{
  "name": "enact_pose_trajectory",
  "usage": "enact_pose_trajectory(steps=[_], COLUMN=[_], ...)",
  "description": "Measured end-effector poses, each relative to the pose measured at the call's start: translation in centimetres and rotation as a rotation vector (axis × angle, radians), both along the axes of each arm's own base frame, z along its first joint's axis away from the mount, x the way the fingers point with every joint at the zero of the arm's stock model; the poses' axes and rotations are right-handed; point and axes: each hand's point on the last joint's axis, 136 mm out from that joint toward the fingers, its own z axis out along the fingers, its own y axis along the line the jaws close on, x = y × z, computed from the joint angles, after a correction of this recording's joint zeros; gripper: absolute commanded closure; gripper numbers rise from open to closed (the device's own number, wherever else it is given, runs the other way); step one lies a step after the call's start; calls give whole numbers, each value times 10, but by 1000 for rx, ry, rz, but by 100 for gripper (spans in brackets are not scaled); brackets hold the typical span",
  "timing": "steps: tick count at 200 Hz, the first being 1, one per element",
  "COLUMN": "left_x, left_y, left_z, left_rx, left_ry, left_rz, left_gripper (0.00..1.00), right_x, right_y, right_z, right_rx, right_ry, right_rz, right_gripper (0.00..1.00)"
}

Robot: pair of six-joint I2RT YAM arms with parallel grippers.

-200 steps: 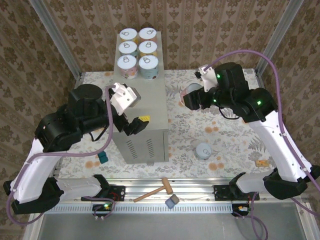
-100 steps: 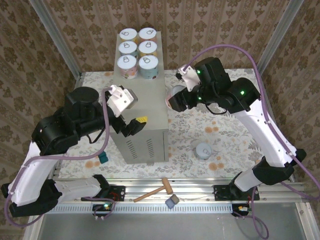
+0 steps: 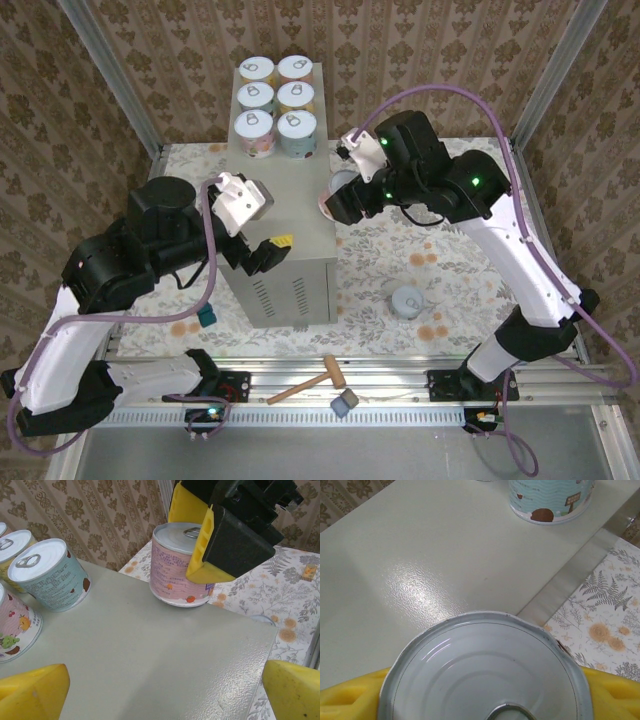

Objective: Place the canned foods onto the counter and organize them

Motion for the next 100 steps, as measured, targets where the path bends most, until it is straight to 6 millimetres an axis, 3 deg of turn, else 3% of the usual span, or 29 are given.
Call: enact_pose_trajectory(steps=[100], left_x=[-1], left_y=[9], left_z=[-3], left_rx=[-4], left_ry=[-17], left_rz=[26], left_gripper=[0], right_x=[1], right_y=[40], right_z=[10], right_rx=[-20], right_ry=[-59], right_rz=[58], right_gripper=[27])
